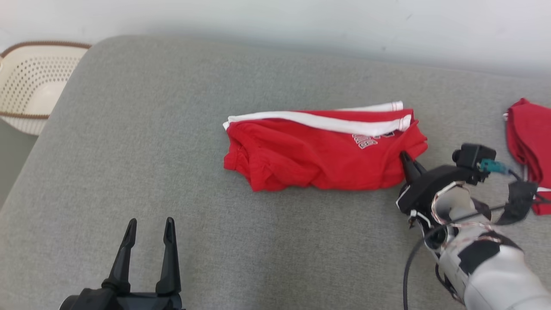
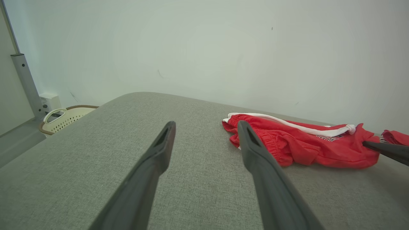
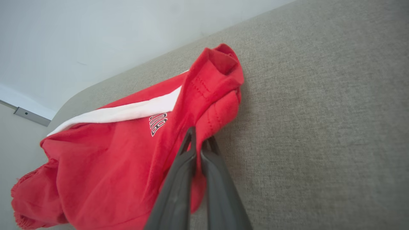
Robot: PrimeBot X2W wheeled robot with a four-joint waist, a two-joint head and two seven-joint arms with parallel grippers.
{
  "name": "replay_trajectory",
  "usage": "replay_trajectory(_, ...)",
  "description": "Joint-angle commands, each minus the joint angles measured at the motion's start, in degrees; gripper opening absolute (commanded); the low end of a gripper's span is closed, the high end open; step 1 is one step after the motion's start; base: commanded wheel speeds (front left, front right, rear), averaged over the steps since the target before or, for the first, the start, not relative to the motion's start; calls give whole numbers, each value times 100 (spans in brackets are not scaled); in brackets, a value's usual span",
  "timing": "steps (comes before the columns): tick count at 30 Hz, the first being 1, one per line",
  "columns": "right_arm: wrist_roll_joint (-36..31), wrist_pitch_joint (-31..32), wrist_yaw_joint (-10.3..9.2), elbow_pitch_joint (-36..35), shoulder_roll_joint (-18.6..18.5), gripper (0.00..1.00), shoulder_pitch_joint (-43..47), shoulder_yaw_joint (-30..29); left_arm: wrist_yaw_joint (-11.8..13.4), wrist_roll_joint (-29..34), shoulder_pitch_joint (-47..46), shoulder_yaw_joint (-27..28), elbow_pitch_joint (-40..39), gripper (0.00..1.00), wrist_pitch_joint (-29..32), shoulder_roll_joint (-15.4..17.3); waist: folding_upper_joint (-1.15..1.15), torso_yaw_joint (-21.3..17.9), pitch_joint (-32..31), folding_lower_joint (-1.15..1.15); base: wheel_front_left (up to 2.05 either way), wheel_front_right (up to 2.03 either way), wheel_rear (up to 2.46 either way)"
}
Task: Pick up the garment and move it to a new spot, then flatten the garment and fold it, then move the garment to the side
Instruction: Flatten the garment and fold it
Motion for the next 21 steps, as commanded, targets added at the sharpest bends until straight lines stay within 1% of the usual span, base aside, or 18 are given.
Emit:
replay_trajectory(1, 111, -52, -5, -209, -81, 0, 226, 41, -27, 42, 93, 27, 24, 100, -9, 1, 0, -140, -179, 0, 0, 0, 0)
replay_trajectory(4, 340, -107, -5, -777, -255, 0, 666, 73, -62, 66, 193, 33, 74, 100, -9, 2, 0, -237, -322, 0, 0, 0, 0)
replay_trajectory(5, 488, -112, -5, -1157, -367, 0, 989, 119, -86, 75, 231, 49, 87, 100, -9, 3, 0, -314, -413, 0, 0, 0, 0)
replay_trajectory(11, 764, -138, -5, -2106, -655, 0, 1949, 175, -138, 103, 376, 40, 125, 100, -9, 2, 0, -508, -598, 0, 0, 0, 0)
replay_trajectory(16, 652, -192, -5, -2565, -876, 0, 2529, 134, -186, 122, 380, -5, 143, 100, -9, 2, 0, -606, -653, 0, 0, 0, 0)
replay_trajectory(21, 508, -102, -5, -2784, -972, 0, 2890, -73, -217, 127, 392, 16, 150, 100, -9, 1, 0, -697, -668, 0, 0, 0, 0)
